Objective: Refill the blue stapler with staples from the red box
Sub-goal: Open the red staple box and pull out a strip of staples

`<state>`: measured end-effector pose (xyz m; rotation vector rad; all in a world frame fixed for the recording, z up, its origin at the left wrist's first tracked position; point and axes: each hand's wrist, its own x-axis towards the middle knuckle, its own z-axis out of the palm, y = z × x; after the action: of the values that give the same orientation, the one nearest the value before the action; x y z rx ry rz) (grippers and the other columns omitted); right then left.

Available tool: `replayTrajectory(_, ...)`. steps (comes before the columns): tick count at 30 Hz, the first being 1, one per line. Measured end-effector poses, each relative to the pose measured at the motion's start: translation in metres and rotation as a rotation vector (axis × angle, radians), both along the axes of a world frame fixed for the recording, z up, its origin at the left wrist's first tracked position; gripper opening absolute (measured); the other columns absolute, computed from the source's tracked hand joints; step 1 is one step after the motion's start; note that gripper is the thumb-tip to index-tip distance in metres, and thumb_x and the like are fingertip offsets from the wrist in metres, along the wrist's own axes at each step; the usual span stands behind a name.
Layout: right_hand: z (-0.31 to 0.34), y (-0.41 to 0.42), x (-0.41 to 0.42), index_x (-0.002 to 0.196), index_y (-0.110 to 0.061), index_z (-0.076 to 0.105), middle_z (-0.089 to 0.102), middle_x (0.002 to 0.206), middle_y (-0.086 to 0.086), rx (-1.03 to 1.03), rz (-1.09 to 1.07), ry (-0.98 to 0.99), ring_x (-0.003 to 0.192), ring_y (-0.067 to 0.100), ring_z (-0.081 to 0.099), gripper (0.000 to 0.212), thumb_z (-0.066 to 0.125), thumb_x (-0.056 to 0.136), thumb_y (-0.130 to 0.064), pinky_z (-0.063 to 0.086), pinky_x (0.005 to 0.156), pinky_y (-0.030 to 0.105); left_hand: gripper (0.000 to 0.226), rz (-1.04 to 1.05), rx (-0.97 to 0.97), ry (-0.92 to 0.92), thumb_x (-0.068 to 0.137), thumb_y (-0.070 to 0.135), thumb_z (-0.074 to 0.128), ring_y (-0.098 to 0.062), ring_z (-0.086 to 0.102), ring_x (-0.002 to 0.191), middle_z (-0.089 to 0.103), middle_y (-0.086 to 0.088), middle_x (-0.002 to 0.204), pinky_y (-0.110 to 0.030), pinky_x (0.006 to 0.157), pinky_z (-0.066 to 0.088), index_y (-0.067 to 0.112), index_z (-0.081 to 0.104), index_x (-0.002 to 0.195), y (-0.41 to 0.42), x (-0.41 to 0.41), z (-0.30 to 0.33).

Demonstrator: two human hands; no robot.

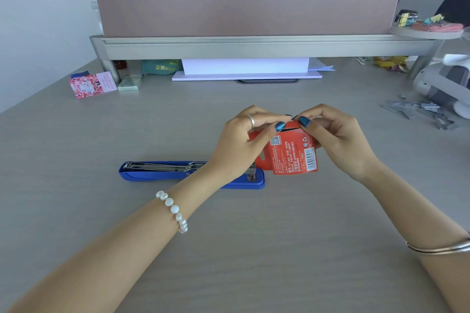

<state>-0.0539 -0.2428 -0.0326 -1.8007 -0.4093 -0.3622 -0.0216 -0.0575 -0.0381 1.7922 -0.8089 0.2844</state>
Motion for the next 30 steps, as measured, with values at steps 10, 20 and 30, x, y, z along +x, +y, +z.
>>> replayTrajectory(10, 0.0023, -0.0023, -0.0021, 0.09, -0.02, 0.059, 0.071, 0.082, -0.023, -0.059, 0.079, 0.013, 0.085, 0.005, 0.067, 0.02, 0.046, 0.089, -0.006, 0.055, 0.059, 0.018, 0.019, 0.076, 0.037, -0.07, 0.088, 0.016, 0.06, -0.007, 0.058, 0.089, 0.063, 0.006, 0.091, -0.019, 0.07, 0.049, 0.021, 0.069, 0.104, -0.0008, 0.0016, -0.0026)
replayTrajectory(20, -0.0018, -0.0074, -0.0001, 0.084, -0.016, 0.061, 0.07, 0.081, -0.019, -0.106, 0.092, 0.059, 0.083, 0.005, 0.066, 0.03, 0.044, 0.089, 0.007, 0.055, 0.062, 0.018, 0.015, 0.079, -0.063, -0.007, 0.085, 0.018, 0.064, -0.005, 0.064, 0.092, 0.066, 0.016, 0.09, -0.019, 0.08, 0.052, 0.019, 0.071, 0.098, 0.0003, -0.0031, -0.0024)
replayTrajectory(30, -0.0036, -0.0071, -0.0038, 0.08, -0.012, 0.067, 0.074, 0.08, -0.013, -0.158, 0.082, 0.044, 0.086, 0.014, 0.069, 0.019, 0.069, 0.065, -0.023, 0.057, 0.068, 0.022, 0.015, 0.1, -0.107, 0.118, 0.086, 0.017, 0.063, -0.015, 0.068, 0.095, 0.073, 0.0, 0.099, -0.043, 0.086, 0.055, 0.021, 0.07, 0.099, -0.0002, -0.0045, -0.002)
